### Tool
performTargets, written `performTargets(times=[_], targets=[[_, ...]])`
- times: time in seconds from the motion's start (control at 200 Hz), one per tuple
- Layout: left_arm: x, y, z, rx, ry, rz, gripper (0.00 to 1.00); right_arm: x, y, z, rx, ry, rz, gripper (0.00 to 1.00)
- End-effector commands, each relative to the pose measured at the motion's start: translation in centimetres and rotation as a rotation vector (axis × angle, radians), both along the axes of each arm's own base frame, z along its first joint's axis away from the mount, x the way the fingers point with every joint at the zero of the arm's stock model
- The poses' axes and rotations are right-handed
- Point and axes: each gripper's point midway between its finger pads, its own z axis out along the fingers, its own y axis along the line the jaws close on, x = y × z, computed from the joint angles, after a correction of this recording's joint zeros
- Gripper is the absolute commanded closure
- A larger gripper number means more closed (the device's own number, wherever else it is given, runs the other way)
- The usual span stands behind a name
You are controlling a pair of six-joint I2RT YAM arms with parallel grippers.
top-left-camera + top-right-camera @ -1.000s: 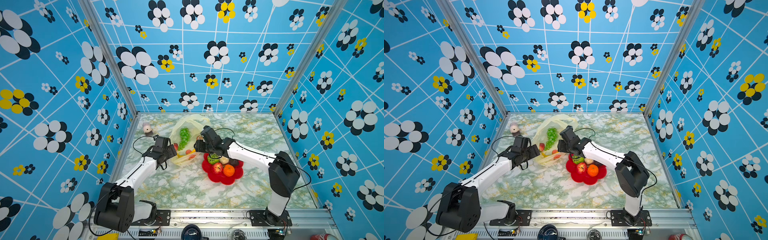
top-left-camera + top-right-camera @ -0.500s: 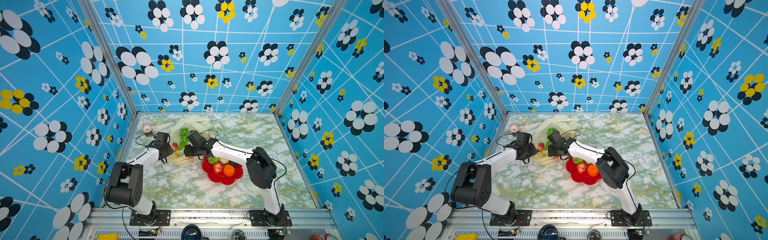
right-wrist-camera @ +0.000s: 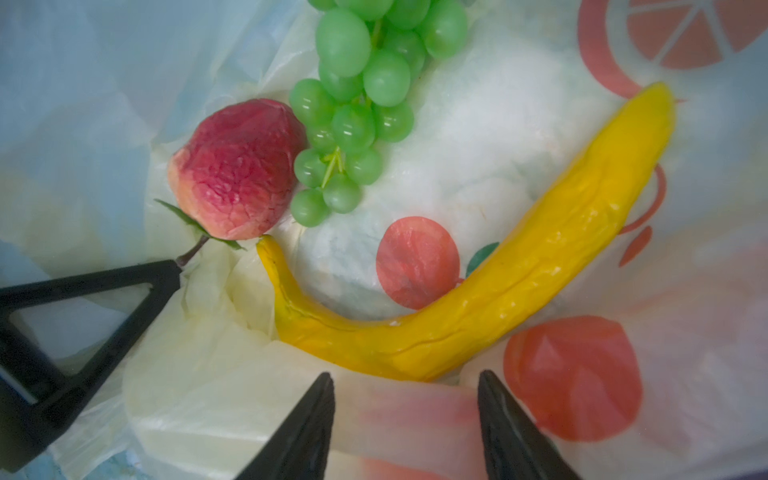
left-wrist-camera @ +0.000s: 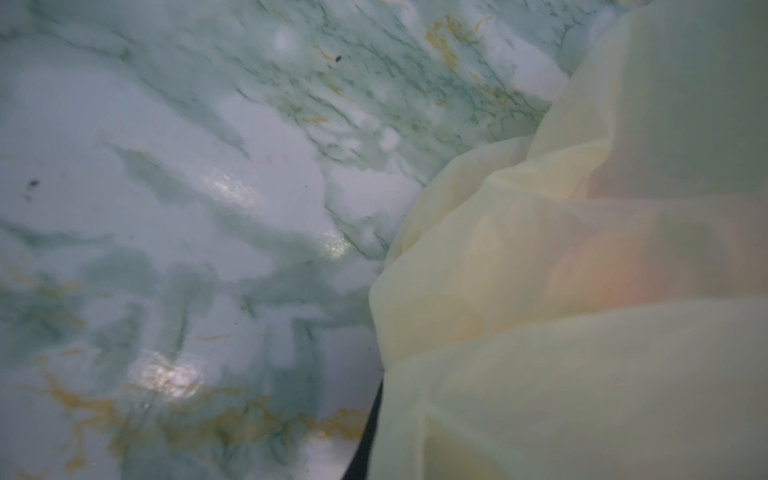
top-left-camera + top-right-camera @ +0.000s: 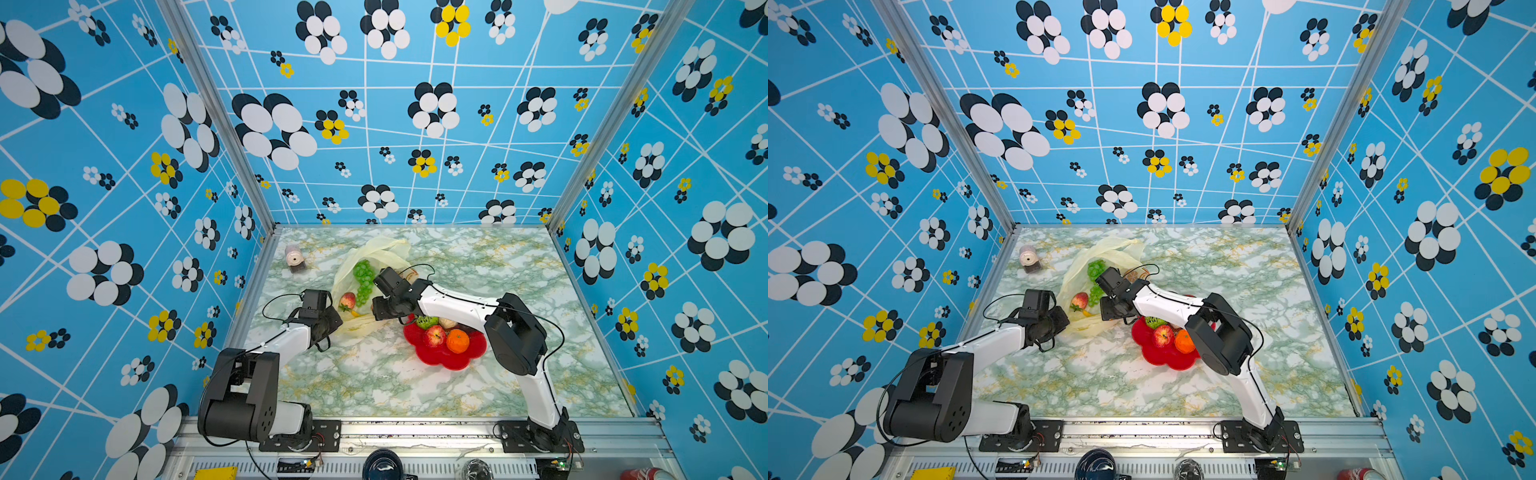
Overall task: Take the fake fruits out of the plastic bag
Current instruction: 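Move the right gripper back over the bag toward the banana and peach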
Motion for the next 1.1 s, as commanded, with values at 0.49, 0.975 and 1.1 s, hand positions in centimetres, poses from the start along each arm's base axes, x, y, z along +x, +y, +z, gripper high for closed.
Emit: performTargets(times=[0.49, 0.975, 1.1], targets=[[-0.7, -2.2, -0.5, -0.069, -0.049, -0.028, 0.99, -2.3, -2.1, -0.9, -0.051, -0.016, 0.061, 0.43], [-1.1, -3.9, -0.6, -0.154, -0.082, -0.060, 1.00, -1.4, 4.0, 5.8, 0.129, -0.052, 0.070, 0.46], [-1.1, -4.2, -0.7, -0.166, -0.091, -0.061, 1.00, -2.1, 5.7, 5.4, 0.183, -0.002, 0.038, 0.50]])
